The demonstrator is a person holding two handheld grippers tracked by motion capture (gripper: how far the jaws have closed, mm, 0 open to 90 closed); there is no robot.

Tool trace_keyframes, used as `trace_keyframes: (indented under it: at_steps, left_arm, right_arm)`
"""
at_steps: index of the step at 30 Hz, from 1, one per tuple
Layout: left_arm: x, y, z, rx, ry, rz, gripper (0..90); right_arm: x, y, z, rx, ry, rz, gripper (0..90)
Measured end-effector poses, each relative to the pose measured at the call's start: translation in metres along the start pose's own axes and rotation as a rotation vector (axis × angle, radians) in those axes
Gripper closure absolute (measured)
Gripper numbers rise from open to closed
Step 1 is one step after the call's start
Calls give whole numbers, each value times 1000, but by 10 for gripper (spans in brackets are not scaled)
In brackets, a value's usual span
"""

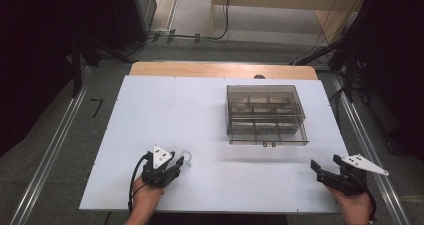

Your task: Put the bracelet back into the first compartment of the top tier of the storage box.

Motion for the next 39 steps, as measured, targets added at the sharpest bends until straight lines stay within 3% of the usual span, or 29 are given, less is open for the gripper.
trace_keyframes:
  at_steps: [15, 18, 26, 39]
  left_arm:
    - [5, -3, -2, 25, 10, 31, 769]
    - [6, -4, -3, 38, 17, 40, 832]
    - [6, -4, -3, 46, 23, 44, 852]
    - [-3, 3, -8, 72, 41, -2, 857]
  right_arm:
    - [0, 0, 0, -1, -2, 2, 135]
    - [0, 0, 0, 0, -1, 2, 135]
    - [0, 0, 0, 0, 0, 2, 135]
    - [0, -1, 0, -1, 3, 2, 135]
Point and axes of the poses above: each handheld gripper's, and its own axes: y roughly backward along the jaws, x roughly out of its underside, z roughly to its left, the point moved 9 cm from there along -y, roughly forward along the jaws, and after that the axes turned 12 degrees about y, right-handed, at the moved point
